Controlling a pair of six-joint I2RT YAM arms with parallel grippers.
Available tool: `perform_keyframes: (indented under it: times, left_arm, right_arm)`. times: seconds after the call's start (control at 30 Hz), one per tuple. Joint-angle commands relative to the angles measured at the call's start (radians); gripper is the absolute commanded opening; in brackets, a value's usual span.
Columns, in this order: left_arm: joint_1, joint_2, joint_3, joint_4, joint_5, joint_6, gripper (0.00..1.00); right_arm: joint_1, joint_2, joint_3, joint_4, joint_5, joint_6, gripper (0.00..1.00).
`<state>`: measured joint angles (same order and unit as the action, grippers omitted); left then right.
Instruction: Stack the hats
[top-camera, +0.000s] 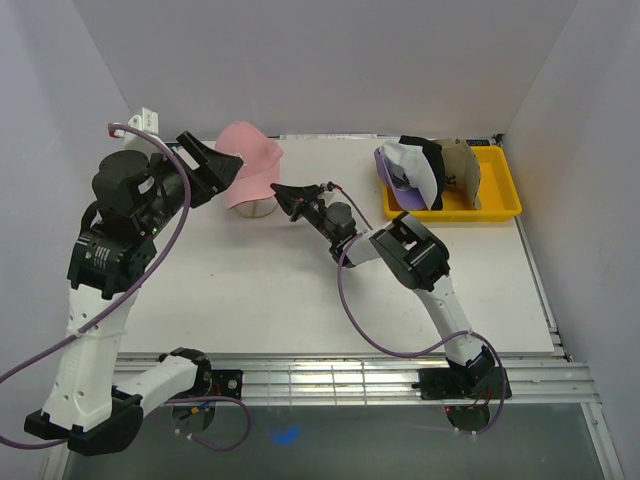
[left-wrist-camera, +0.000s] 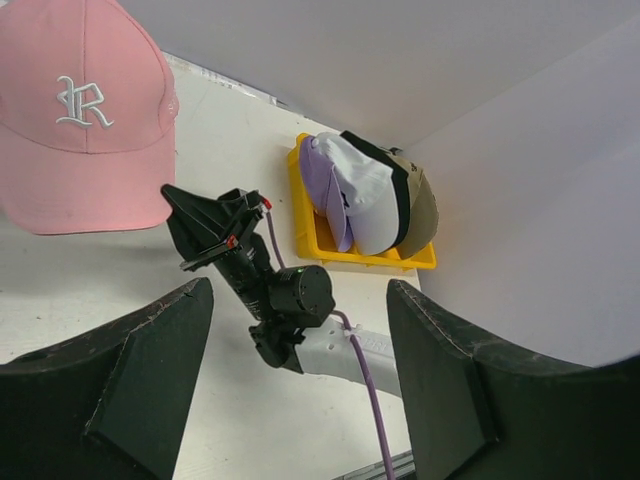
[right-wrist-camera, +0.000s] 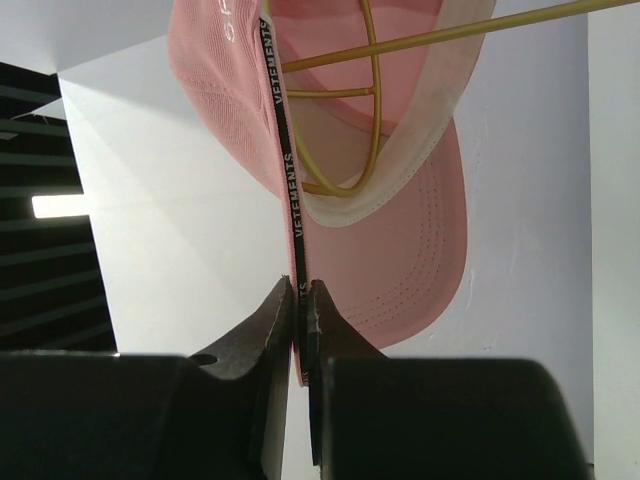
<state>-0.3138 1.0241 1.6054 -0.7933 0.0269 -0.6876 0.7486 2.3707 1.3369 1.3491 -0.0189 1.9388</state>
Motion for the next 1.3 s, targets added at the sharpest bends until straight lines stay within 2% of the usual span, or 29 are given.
perform_keyframes:
  times: [0.0, 0.2, 0.6, 1.27]
  left_arm:
    - [-0.004, -0.013, -0.012, 0.002, -0.012, 0.014, 0.8]
    - [-0.004, -0.018, -0.03, 0.002, -0.044, 0.016, 0.8]
    - [-0.004, -0.022, -0.052, 0.005, -0.05, 0.016, 0.8]
    - [-0.004, -0.032, -0.062, 0.009, -0.05, 0.016, 0.81]
  right_arm:
    - [-0.002, 0.032, -0.027, 0.226, 0.063, 0.032, 0.08]
    - [-0.002, 0.041, -0.05, 0.229, 0.054, 0.042, 0.09]
    - [0.0, 0.028, -0.081, 0.191, 0.03, 0.038, 0.23]
    - [0.017, -0.018, -0.131, 0.067, -0.058, -0.027, 0.26]
